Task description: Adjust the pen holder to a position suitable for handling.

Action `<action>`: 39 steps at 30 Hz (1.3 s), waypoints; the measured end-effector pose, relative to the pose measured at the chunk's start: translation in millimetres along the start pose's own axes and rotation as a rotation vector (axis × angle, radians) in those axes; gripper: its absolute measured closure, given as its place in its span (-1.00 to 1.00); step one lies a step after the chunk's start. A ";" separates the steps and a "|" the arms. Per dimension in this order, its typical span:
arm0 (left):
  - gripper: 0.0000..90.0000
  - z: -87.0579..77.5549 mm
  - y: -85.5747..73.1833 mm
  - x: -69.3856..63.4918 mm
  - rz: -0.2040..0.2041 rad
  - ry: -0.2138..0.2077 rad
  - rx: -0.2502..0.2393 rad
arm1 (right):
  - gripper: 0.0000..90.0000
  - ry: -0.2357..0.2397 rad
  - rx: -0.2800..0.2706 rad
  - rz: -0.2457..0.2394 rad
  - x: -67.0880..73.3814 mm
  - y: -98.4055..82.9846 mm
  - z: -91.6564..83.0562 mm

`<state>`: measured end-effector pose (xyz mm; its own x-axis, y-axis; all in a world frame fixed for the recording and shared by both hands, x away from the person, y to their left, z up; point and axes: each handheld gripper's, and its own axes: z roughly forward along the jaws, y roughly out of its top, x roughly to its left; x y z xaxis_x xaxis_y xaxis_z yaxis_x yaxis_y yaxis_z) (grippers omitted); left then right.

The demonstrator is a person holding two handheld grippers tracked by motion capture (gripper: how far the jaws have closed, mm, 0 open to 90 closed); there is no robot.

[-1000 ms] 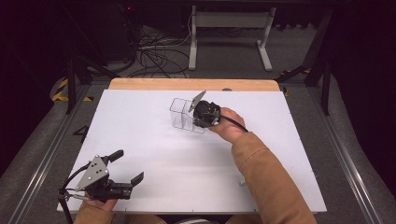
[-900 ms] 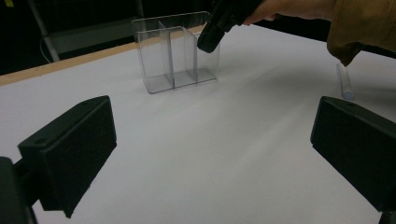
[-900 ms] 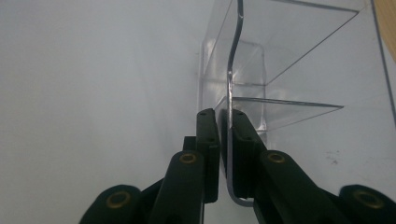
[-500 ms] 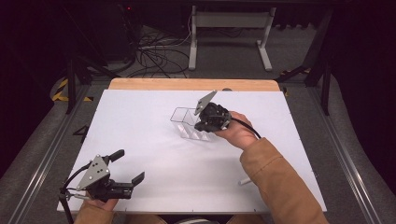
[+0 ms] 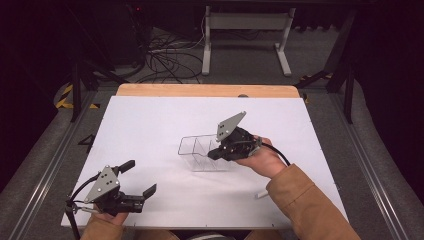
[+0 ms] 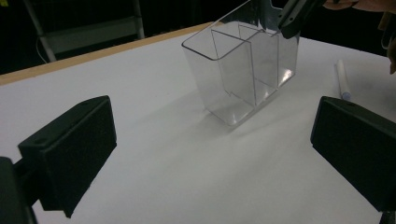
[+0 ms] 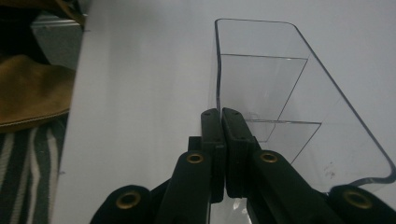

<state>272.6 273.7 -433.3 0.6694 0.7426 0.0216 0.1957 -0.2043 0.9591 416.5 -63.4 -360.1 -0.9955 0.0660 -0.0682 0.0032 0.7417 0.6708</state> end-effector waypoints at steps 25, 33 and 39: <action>-0.98 0.7 0.0 -2.0 -0.003 0.002 -0.002 | 0.96 0.058 0.050 -0.032 23.2 -25.1 12.3; -0.98 1.0 -0.1 -1.9 0.001 0.002 0.001 | 0.96 0.058 0.070 -0.034 22.7 -30.0 13.3; -0.98 1.2 -0.2 -2.3 0.001 0.002 -0.001 | 0.95 0.053 0.067 -0.043 22.4 -30.4 12.7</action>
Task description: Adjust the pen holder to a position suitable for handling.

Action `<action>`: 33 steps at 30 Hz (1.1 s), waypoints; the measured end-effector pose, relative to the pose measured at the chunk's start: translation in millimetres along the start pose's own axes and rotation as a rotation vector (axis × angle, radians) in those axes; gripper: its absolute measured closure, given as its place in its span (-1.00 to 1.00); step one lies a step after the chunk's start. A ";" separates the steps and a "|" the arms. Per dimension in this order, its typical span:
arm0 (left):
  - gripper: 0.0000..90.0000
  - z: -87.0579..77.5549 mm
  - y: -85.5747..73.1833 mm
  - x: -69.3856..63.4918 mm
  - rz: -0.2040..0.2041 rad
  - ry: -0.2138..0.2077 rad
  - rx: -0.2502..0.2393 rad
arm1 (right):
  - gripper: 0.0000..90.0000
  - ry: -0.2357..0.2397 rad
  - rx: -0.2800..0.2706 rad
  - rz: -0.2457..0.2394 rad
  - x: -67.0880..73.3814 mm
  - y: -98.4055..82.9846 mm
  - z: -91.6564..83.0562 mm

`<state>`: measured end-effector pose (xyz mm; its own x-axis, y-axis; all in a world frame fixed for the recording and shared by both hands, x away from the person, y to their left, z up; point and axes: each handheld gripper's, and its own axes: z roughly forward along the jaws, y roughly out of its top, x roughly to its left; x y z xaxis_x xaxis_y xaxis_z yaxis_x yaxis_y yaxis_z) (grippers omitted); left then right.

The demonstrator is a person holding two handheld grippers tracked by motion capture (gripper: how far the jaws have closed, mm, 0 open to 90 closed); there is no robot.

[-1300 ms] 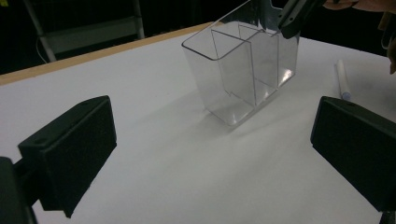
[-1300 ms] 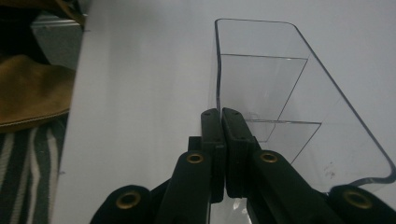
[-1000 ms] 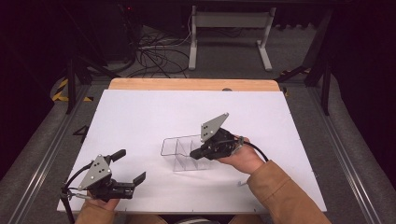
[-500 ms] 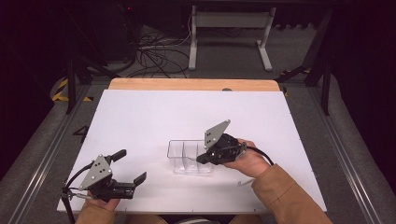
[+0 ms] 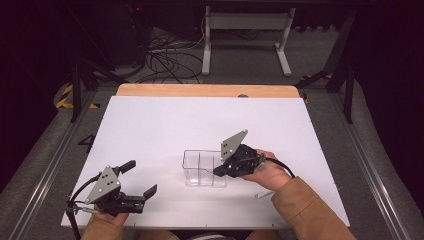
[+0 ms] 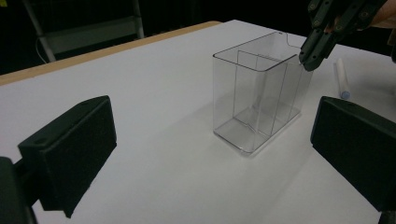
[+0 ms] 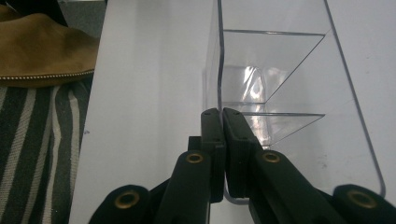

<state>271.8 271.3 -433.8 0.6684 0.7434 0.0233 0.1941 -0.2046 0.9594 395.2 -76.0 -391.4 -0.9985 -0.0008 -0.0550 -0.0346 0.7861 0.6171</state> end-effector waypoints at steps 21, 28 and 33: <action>-0.98 2.4 0.9 0.0 0.009 -0.007 0.002 | 0.94 -0.019 0.043 -0.033 3.9 3.0 1.8; -0.98 1.9 0.8 0.9 0.004 -0.006 0.001 | 0.55 -0.020 0.023 -0.009 3.1 1.3 -1.0; -0.98 2.5 1.5 2.2 -0.004 -0.006 0.000 | 0.19 -0.046 -0.072 0.012 6.8 2.4 -14.4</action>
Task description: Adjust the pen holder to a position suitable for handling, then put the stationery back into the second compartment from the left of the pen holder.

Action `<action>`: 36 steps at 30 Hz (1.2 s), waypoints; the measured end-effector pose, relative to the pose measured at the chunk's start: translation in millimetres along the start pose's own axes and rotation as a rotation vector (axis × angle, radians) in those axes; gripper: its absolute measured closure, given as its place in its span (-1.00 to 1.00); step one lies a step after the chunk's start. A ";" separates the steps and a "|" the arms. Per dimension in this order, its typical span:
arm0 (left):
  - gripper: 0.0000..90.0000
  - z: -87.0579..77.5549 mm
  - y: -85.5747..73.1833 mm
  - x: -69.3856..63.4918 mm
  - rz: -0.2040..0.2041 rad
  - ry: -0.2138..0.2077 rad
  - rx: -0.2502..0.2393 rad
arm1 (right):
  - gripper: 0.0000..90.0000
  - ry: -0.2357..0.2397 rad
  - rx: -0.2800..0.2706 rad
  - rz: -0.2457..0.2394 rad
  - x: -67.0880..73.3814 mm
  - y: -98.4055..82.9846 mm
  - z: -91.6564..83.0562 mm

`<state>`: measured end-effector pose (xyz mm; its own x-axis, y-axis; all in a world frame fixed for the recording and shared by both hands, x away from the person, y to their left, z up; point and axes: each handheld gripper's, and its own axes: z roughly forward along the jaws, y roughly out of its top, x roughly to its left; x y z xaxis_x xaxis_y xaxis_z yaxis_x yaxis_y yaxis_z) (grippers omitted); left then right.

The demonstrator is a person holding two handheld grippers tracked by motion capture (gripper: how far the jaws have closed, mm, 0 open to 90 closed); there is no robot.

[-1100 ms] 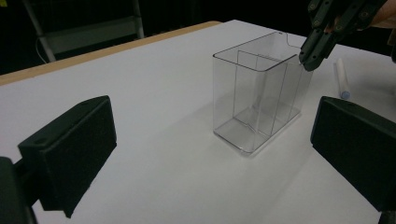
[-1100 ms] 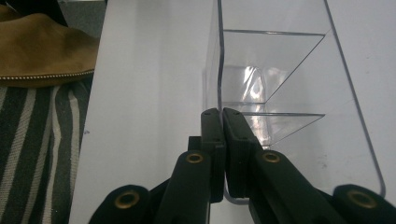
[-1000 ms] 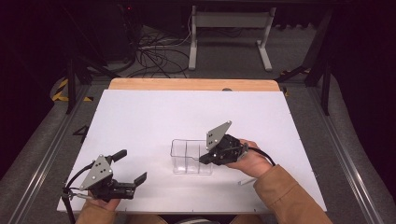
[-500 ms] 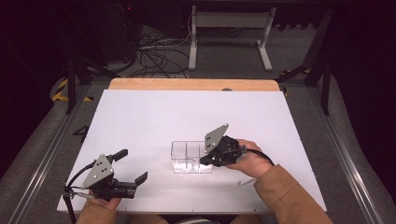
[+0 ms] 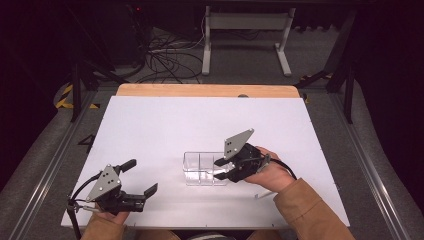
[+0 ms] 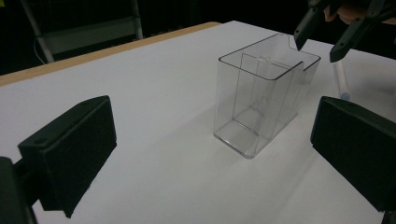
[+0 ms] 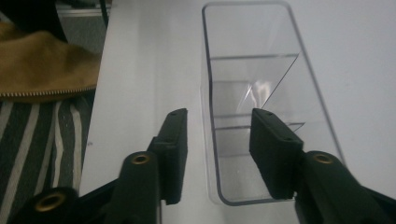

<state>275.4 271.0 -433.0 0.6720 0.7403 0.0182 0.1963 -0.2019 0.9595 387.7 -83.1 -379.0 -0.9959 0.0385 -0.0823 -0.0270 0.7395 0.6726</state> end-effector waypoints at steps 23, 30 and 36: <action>-0.98 2.4 1.2 1.5 0.001 -0.002 -0.001 | -0.79 -0.280 -0.235 0.176 4.1 -34.3 -74.0; -0.98 1.8 1.3 1.0 0.006 0.001 -0.001 | -1.00 -0.330 -0.246 0.232 1.0 -56.5 -86.9; -0.98 2.4 1.3 0.8 0.007 0.002 -0.001 | -1.00 -0.356 -0.184 0.214 5.9 -65.7 -91.3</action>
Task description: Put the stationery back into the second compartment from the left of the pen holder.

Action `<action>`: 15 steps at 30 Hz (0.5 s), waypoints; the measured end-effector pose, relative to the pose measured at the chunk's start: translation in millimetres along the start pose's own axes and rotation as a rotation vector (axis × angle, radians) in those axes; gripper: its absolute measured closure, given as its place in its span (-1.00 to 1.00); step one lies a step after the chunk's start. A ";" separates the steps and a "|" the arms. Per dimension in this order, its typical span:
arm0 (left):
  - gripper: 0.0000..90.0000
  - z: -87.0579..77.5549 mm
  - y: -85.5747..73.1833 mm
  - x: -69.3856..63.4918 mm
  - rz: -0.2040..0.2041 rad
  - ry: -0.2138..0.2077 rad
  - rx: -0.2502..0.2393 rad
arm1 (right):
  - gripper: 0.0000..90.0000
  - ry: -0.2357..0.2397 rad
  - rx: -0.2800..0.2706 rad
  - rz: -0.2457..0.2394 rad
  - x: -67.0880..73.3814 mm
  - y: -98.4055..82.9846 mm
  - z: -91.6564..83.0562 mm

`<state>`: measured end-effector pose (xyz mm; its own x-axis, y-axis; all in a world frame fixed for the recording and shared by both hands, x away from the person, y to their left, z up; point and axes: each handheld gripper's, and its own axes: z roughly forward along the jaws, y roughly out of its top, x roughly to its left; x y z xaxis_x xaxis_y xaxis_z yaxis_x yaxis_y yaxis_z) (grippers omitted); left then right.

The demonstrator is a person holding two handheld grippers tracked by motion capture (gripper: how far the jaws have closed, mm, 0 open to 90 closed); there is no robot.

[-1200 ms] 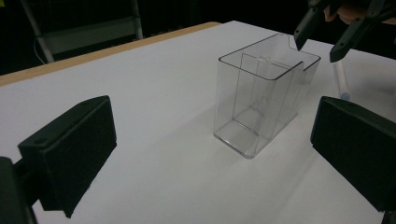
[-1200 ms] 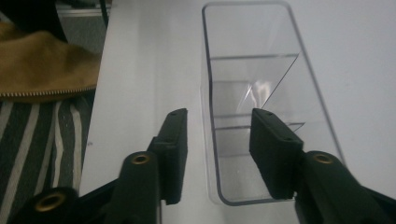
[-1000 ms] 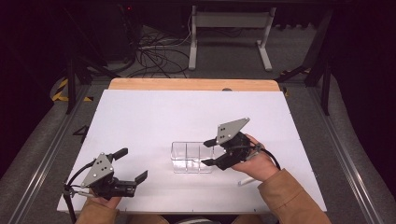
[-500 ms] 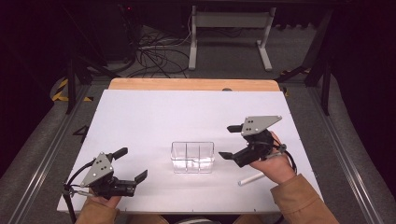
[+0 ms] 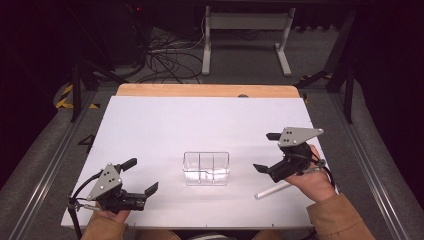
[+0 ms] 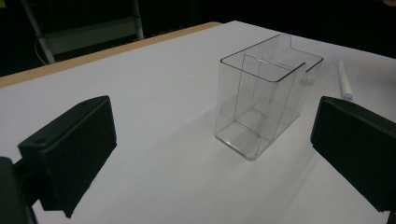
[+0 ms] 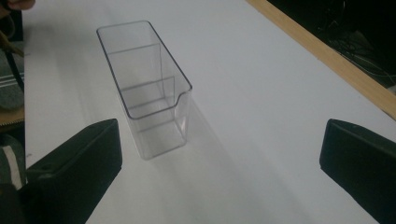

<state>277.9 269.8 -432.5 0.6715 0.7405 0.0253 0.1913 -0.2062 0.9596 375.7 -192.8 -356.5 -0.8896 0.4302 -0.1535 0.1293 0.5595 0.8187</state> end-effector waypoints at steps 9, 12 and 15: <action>-0.98 -0.7 -0.1 0.3 0.000 -0.002 0.000 | -0.76 -0.009 0.102 -0.037 0.7 -12.5 -6.5; -0.98 -0.7 -0.1 -0.1 0.000 0.001 0.001 | -0.69 0.001 0.139 -0.063 1.2 -16.2 -6.4; -0.98 -0.8 -0.1 -0.4 0.001 0.003 0.000 | -0.64 0.027 0.187 -0.094 1.4 -19.9 -4.3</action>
<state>277.0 270.0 -432.3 0.6696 0.7422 0.0266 0.1912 -0.2069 0.9595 370.0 -206.4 -370.7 -0.9125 0.3522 -0.2080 0.1218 0.7194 0.6838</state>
